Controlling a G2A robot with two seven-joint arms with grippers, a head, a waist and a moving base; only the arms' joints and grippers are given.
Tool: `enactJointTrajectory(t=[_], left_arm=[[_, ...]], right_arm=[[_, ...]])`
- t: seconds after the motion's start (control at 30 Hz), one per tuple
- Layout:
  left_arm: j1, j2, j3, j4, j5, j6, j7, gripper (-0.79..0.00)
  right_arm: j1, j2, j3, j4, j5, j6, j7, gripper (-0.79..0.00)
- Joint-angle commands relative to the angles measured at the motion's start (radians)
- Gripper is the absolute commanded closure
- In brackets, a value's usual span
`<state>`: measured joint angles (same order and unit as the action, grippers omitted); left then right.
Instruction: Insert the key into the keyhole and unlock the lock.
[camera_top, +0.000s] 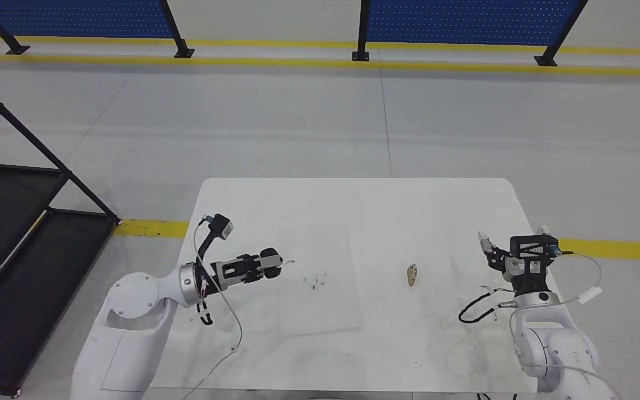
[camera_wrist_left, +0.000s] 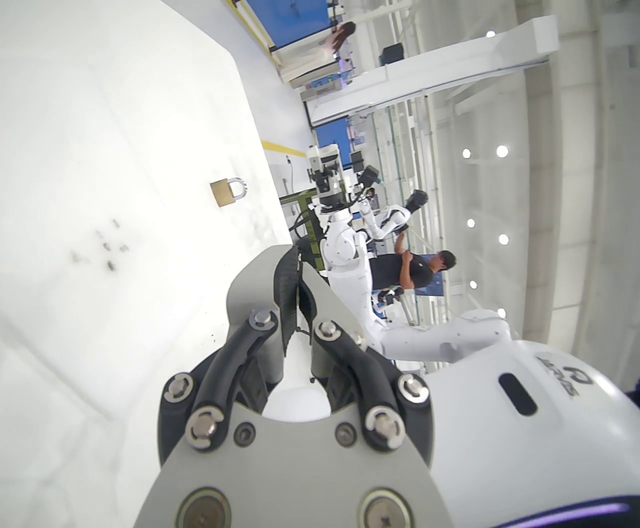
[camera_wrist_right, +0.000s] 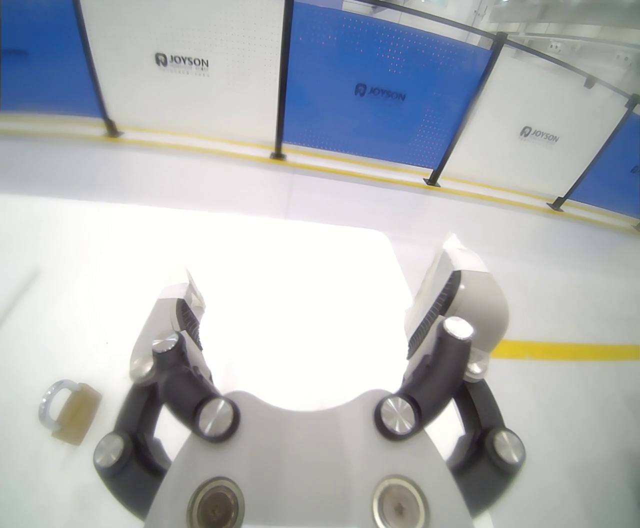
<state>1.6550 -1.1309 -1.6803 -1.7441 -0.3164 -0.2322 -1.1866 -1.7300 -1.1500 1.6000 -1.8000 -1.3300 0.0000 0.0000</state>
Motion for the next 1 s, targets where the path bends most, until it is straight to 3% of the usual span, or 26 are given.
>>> enactJointTrajectory(t=[0.0, 0.57, 0.7, 0.97], left_arm=[[0.003, 0.002, -0.004, 0.024, -0.043, -0.032, -0.036, 0.000], [0.003, 0.002, -0.004, 0.024, -0.043, -0.032, -0.036, 0.000], [0.003, 0.002, -0.004, 0.024, -0.043, -0.032, -0.036, 0.000], [0.003, 0.002, -0.004, 0.024, -0.043, -0.032, -0.036, 0.000]], right_arm=[[0.000, 0.000, 0.000, 0.000, 0.000, 0.000, 0.000, -0.785], [0.004, -0.001, -0.013, -0.007, 0.014, -0.023, 0.004, -0.785], [0.036, -0.004, -0.102, -0.026, -0.055, -0.075, 0.124, -0.785], [0.114, -0.018, -0.217, -0.054, -0.100, -0.060, 0.328, -0.785]])
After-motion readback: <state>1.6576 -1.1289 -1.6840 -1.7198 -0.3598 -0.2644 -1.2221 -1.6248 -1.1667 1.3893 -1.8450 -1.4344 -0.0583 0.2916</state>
